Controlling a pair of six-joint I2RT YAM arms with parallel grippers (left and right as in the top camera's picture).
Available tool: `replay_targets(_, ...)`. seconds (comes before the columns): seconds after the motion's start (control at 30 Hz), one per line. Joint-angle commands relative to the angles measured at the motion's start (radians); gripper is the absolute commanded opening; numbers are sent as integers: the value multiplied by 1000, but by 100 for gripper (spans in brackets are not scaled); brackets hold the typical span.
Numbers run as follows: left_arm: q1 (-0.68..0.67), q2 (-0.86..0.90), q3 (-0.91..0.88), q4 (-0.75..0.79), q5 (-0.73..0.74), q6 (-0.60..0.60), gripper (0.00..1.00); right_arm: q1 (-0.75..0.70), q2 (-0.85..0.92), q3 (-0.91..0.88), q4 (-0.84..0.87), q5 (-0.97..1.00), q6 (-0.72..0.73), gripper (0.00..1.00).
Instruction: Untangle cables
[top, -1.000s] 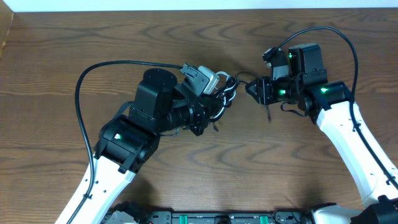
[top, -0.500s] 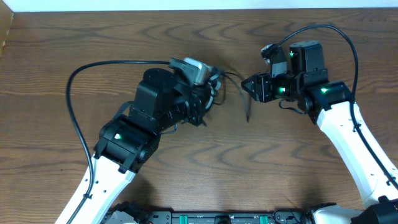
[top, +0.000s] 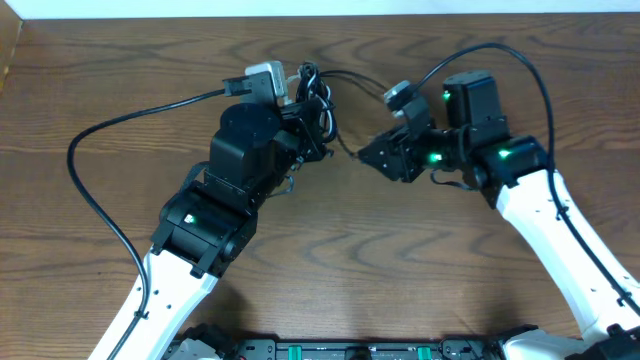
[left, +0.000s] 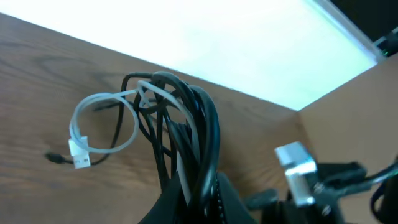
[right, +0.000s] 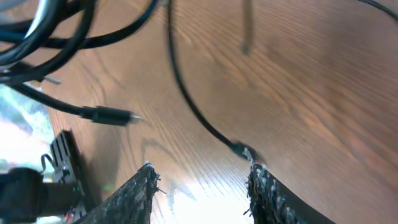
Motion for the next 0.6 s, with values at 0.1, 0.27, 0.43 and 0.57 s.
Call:
replay_targets(0.1,3,-2,23,74,42,-57,8,20,15,-6,60,8,-49,46)
replay_targets(0.27,3,-2,23,163,144,-84,7,22,69,-6,137,-48,-75,46)
replay_targets(0.43,3,-2,23,163,143,-83,8,22,116,-6,204,-155,-86,46)
replay_targets(0.57,3,-2,23,170,143,-118,8,21,148,-6,269,-211,-85,46)
